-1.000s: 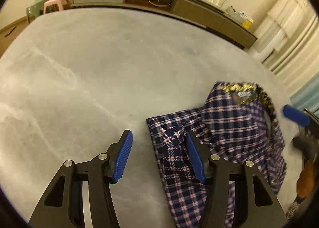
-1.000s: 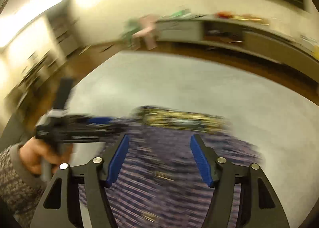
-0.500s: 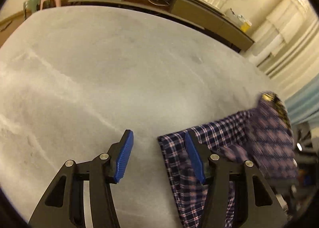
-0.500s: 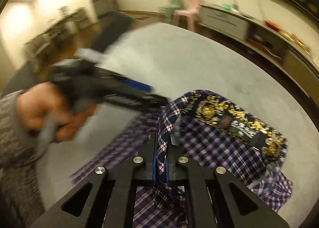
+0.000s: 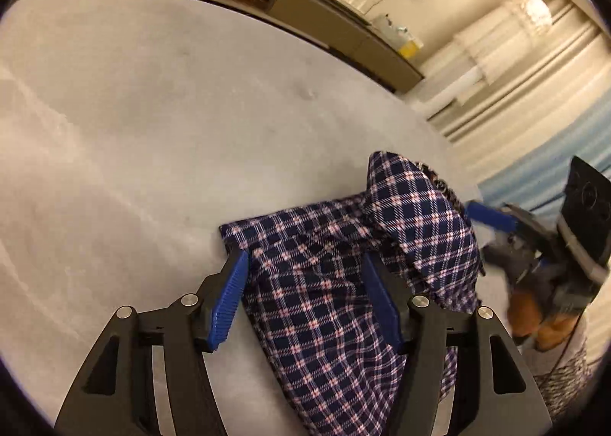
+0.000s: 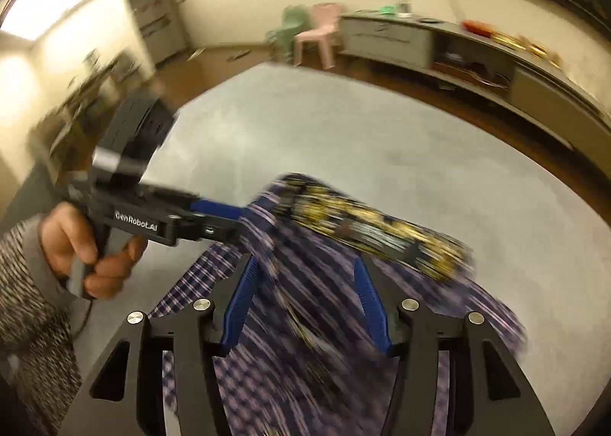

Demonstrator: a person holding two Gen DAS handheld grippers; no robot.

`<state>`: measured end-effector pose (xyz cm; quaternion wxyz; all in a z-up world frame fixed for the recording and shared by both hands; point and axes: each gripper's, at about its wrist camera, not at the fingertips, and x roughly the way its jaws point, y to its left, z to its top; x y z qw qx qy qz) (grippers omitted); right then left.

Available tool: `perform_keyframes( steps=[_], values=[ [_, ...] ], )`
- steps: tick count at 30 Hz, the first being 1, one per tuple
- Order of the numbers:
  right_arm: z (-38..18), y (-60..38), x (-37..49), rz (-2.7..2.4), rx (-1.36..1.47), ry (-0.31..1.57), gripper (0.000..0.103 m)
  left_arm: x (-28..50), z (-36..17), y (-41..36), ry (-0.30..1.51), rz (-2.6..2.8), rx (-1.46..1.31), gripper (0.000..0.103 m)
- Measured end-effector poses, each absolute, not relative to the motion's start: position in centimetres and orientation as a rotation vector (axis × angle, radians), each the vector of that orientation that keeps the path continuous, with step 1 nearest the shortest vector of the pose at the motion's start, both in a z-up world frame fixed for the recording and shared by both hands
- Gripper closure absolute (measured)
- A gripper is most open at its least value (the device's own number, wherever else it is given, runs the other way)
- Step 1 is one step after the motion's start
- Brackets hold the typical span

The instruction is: Fold clothes

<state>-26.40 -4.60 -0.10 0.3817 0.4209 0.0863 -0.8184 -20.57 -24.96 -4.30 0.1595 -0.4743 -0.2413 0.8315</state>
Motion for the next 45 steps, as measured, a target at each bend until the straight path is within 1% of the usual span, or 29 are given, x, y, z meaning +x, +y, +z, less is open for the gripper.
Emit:
perform_keyframes(
  steps=[1, 4, 7, 8, 13, 14, 16, 17, 18, 19, 20, 21, 22, 26, 32, 35, 38, 43, 44, 45],
  values=[
    [0.0, -2.0, -26.1, -2.132, 1.102, 0.171, 0.046, -20.0, -4.0, -24.9, -0.697, 2.377, -1.353, 0.038],
    [-0.1, 5.6, -25.0, -2.250, 1.185, 0.021, 0.046, -17.4, -3.5, -24.3, -0.710, 2.366, -1.339, 0.038],
    [-3.1, 10.9, -22.6, -2.228, 1.285, -0.080, 0.046, -14.5, -3.6, -23.5, -0.752, 2.384, -1.366, 0.039],
    [-4.0, 12.3, -21.9, -2.216, 1.311, -0.110, 0.046, -12.9, -3.7, -23.7, -0.796, 2.401, -1.349, 0.039],
    [-5.8, 12.4, -20.0, -2.098, 1.308, -0.178, 0.047, -5.5, -4.3, -24.2, -1.016, 2.446, -1.268, 0.038],
    [-6.1, 12.4, -19.6, -2.075, 1.307, -0.191, 0.050, -4.5, -4.7, -24.1, -1.057, 2.428, -1.261, 0.038],
    [-5.8, 11.8, -19.1, -2.064, 1.299, -0.162, 0.074, -4.5, -5.3, -23.2, -1.035, 2.414, -1.289, 0.039],
    [-5.7, 11.4, -18.9, -2.079, 1.288, -0.136, 0.078, -4.4, -5.0, -22.6, -0.997, 2.418, -1.297, 0.040],
    [-5.6, 11.1, -18.7, -2.094, 1.275, -0.112, 0.085, -4.1, -5.1, -22.3, -0.978, 2.436, -1.299, 0.042],
    [-5.4, 11.0, -18.4, -2.107, 1.261, -0.099, 0.090, -3.8, -5.1, -22.1, -0.958, 2.454, -1.301, 0.071],
    [-5.1, 10.9, -18.1, -2.121, 1.247, -0.086, 0.091, -3.4, -5.1, -21.9, -0.939, 2.471, -1.302, 0.098],
    [-4.8, 10.8, -17.7, -2.134, 1.232, -0.073, 0.093, -3.1, -5.1, -21.6, -0.919, 2.488, -1.303, 0.097],
    [-4.5, 10.6, -17.4, -2.145, 1.219, -0.060, 0.094, -2.8, -5.1, -21.4, -0.899, 2.506, -1.305, 0.098],
    [-3.6, 10.2, -16.2, -2.158, 1.213, -0.032, 0.096, -1.6, -5.2, -20.5, -0.818, 2.573, -1.308, 0.100],
    [-4.5, 11.1, -16.5, -2.154, 1.284, -0.078, 0.096, 0.3, -5.4, -19.1, -0.692, 2.671, -1.311, 0.099],
    [-4.3, 11.2, -15.9, -2.156, 1.291, -0.068, 0.096, -1.3, -4.4, -20.5, -0.745, 2.649, -1.280, 0.098],
    [-4.3, 11.3, -15.5, -2.168, 1.308, -0.071, 0.096, -1.7, -5.7, -21.9, -0.771, 2.586, -1.341, 0.096],
    [-4.2, 11.6, -14.6, -2.197, 1.337, -0.103, 0.095, -1.4, -5.2, -22.3, -0.731, 2.588, -1.352, 0.094],
    [-4.1, 11.7, -14.3, -2.208, 1.338, -0.100, 0.095, -1.5, -4.5, -22.4, -0.715, 2.623, -1.330, 0.092],
    [-3.6, 11.6, -13.8, -2.236, 1.330, -0.047, 0.095, -1.5, -3.9, -22.4, -0.698, 2.658, -1.308, 0.092]
  ],
)
